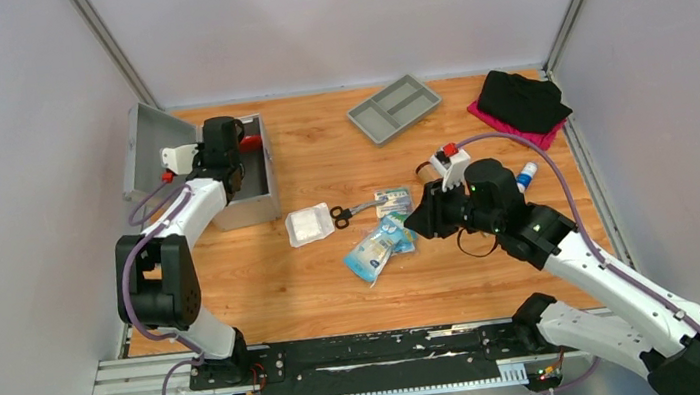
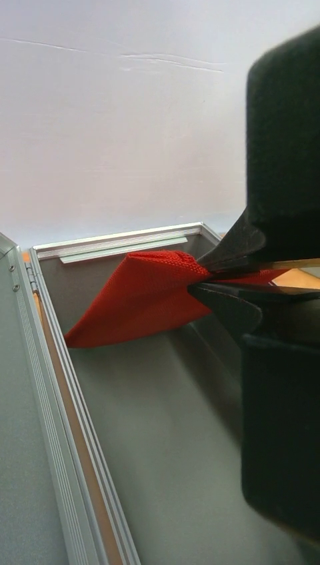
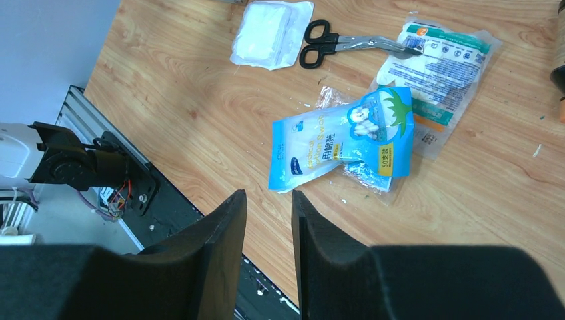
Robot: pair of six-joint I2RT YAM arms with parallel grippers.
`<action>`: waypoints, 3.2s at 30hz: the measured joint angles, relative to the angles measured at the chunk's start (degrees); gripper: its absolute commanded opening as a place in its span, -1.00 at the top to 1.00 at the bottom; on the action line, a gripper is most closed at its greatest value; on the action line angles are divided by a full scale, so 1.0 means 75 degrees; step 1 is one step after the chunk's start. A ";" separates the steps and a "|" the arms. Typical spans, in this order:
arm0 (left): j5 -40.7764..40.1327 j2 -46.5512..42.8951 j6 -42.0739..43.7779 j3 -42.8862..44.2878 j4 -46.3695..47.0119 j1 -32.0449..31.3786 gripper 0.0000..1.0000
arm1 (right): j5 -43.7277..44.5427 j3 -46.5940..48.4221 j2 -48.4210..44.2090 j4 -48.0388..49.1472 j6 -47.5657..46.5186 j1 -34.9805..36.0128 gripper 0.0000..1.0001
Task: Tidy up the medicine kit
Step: Place the medicine pouch inside the medicine box, then pick up the medical item at the center of the board.
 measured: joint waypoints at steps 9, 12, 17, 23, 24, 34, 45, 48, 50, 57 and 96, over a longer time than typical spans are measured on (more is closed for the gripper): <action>0.0087 0.0003 0.0085 0.0000 -0.0379 0.0026 0.07 | -0.0195 0.0070 0.0137 -0.0017 -0.0117 0.0000 0.30; 0.0117 0.0000 0.0125 0.0000 -0.0530 0.0064 -0.06 | -0.0227 0.0087 0.0154 -0.0023 -0.0146 0.0000 0.30; 0.0219 -0.0009 0.0294 0.0000 -0.0737 0.0093 -0.26 | -0.0291 0.0090 0.0157 -0.0023 -0.0172 0.0000 0.31; 0.0391 -0.0210 0.0571 0.0050 -0.1247 0.0093 -0.84 | -0.0347 0.0090 0.0157 -0.0023 -0.0192 0.0000 0.32; 0.0399 -0.0286 0.0583 0.0082 -0.1384 0.0093 -0.86 | -0.0347 0.0090 0.0157 -0.0026 -0.0198 0.0000 0.33; 0.0472 -0.1262 0.0909 0.0128 -0.2046 0.0096 -0.95 | -0.0353 0.0090 0.0178 -0.0023 -0.0201 0.0000 0.32; 0.1067 -0.2527 0.2713 0.0210 -0.2433 0.0096 -1.00 | 0.0274 0.0099 0.0044 -0.0198 -0.0172 0.0000 0.10; 0.1469 -0.2990 0.3500 0.0187 -0.2602 0.0096 -1.00 | 0.0810 0.0242 0.0119 -0.0656 -0.0117 0.0000 -0.01; 0.1696 -0.3238 0.3966 0.0134 -0.2693 0.0096 -1.00 | 0.1180 0.0393 0.0184 -0.0924 -0.0032 0.0000 -0.06; 0.2530 -0.3634 0.6015 0.0152 -0.3625 0.0096 -1.00 | 0.2582 0.0606 0.0286 -0.1772 0.0262 0.0000 -0.23; 0.3483 -0.4747 0.9533 -0.0667 -0.4788 -0.2457 -0.75 | 0.0813 -0.0201 0.2381 -0.0455 0.3337 -0.0093 -0.34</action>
